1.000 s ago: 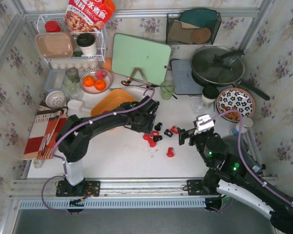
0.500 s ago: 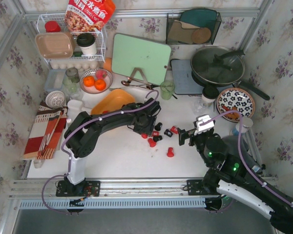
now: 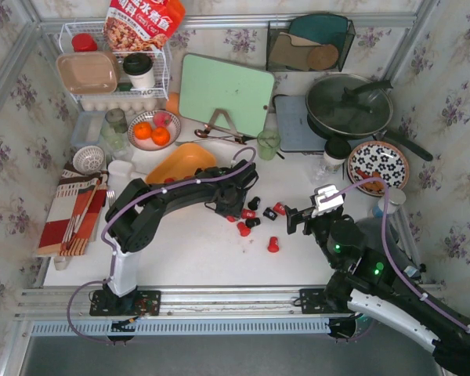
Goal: Mix the coffee capsules in the storage basket
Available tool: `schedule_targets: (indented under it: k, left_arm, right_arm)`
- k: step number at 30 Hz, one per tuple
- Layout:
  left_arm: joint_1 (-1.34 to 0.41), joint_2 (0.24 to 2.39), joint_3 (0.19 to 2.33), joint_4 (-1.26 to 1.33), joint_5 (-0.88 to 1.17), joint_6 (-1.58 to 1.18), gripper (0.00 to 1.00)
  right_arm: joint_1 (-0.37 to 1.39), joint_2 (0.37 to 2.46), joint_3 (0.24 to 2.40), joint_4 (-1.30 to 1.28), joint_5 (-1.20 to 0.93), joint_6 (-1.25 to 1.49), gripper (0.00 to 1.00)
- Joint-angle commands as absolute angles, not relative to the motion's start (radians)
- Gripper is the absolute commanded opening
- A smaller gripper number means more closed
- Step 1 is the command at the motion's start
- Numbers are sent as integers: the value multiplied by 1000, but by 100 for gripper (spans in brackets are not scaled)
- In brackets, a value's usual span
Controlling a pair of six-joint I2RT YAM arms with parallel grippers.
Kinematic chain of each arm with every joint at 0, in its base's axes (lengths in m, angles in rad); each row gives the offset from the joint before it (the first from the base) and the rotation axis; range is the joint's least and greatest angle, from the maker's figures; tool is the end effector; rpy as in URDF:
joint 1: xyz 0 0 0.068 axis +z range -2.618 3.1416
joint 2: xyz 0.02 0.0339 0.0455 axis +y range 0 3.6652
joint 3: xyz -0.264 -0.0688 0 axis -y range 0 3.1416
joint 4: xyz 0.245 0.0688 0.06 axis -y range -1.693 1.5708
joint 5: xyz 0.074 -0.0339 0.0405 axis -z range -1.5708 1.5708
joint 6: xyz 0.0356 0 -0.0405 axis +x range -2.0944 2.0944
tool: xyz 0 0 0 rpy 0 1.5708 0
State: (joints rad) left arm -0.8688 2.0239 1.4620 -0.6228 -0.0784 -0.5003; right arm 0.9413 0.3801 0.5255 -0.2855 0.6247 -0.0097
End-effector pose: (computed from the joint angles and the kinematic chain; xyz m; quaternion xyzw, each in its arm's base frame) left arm 0.2708 -0.3159 0.1697 0.1723 0.9654 -0.0914 0.1728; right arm 0.0818 0.0770 0.2919 -0.1497 0.7309 0.0731 0.6618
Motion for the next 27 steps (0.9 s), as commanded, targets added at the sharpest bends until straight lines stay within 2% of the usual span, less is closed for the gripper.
schedule_targets:
  k: [1, 6, 11, 18, 23, 27]
  left_arm:
    - [-868, 1996, 1446, -607, -82, -487, 36]
    - [-866, 1863, 1417, -588, -130, -471, 33]
    - [-832, 1708, 1393, -603, -284, -411, 33]
    - [-572, 1627, 1349, -632, -287, -369, 34]
    - [-432, 1657, 1345, -623, -221, -364, 34]
    - [-395, 1756, 1415, -665, -192, -347, 34]
  right_arm:
    - [942, 376, 524, -265, 632, -14, 100]
    - [941, 372, 521, -265, 637, -16, 100]
    - [942, 379, 520, -264, 637, -18, 100]
    - [941, 382, 510, -252, 649, -33, 100]
    - [942, 408, 521, -262, 697, -16, 100]
    - [941, 402, 527, -266, 708, -8, 100]
